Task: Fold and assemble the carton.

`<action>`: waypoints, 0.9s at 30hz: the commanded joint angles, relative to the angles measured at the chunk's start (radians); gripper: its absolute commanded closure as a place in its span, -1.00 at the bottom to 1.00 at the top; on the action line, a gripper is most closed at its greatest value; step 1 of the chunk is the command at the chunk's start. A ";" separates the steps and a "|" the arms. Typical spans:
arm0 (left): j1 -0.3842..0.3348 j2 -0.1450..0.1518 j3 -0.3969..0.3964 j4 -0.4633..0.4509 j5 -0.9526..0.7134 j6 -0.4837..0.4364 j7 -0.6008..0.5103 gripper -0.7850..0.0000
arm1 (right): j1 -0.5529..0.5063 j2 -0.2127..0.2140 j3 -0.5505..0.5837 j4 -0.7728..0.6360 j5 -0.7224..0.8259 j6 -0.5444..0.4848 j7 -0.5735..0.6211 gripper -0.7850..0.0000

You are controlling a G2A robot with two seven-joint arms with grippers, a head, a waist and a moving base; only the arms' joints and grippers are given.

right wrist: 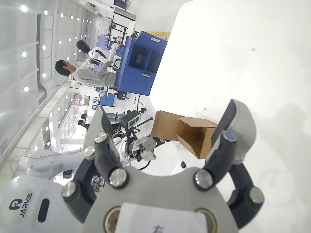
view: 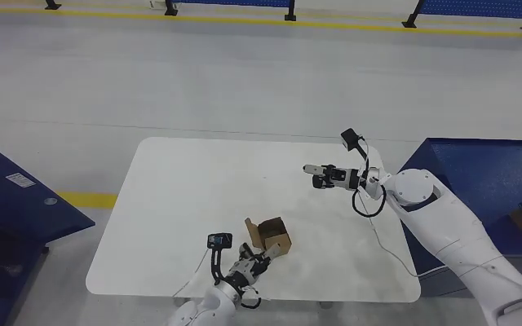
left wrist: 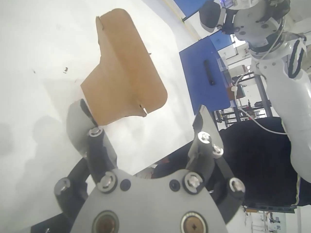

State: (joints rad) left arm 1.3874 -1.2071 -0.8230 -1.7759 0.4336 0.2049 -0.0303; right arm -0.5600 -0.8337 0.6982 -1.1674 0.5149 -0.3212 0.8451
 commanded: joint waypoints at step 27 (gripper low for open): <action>-0.090 -0.009 -0.168 -0.113 -0.226 -0.025 -0.484 1.00 | 0.000 0.000 0.000 0.000 0.000 0.000 0.000 -1.00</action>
State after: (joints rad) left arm 1.3084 -1.2223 -0.9713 -1.8807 0.2068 0.1704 -0.4084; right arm -0.5600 -0.8337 0.6982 -1.1674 0.5149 -0.3212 0.8451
